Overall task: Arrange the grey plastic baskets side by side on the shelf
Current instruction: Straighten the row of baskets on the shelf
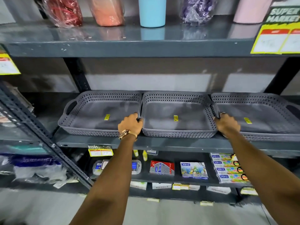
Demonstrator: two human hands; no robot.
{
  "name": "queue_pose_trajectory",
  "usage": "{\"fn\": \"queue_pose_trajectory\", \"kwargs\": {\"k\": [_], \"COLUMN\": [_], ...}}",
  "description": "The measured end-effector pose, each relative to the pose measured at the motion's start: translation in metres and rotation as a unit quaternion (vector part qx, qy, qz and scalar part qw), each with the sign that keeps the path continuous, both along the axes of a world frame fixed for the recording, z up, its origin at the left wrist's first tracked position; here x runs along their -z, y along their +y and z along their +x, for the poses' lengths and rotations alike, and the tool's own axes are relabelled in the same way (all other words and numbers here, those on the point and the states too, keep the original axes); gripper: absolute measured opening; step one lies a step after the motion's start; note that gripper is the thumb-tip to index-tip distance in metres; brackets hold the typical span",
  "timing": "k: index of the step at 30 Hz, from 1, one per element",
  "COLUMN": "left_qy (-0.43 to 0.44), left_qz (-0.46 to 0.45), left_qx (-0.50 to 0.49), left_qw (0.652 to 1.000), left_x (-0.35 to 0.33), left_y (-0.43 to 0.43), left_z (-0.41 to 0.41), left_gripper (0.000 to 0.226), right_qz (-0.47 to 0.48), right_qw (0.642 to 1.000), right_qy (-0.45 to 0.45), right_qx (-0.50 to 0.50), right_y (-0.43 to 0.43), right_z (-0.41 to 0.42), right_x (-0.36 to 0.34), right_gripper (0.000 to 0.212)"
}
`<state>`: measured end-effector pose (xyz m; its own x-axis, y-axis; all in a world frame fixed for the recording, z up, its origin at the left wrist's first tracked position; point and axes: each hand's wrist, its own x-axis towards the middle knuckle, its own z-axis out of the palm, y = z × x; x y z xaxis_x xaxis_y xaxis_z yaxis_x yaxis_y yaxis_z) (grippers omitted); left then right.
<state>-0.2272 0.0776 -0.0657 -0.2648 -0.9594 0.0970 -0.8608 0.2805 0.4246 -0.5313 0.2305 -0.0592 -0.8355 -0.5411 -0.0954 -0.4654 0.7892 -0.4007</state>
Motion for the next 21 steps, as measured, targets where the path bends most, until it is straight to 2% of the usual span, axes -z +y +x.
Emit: {"fn": "queue_pose_trajectory", "kwargs": {"k": [8,21], "left_qy": [0.0,-0.021], "left_qz": [0.011,0.008], "left_qx": [-0.017,-0.012], "left_qw": [1.0,1.0], "left_x": [0.002,-0.002], "left_y": [0.039,0.038], "left_z": [0.019,0.02], "left_gripper": [0.03,0.029], "right_qz": [-0.004,-0.01], "right_qw": [1.0,0.998], "right_qy": [0.01,0.029], "right_qx": [-0.02,-0.048], "right_y": [0.04,0.037], "right_z": [0.016,0.011], "right_x": [0.0,0.002], "right_gripper": [0.04,0.032]}}
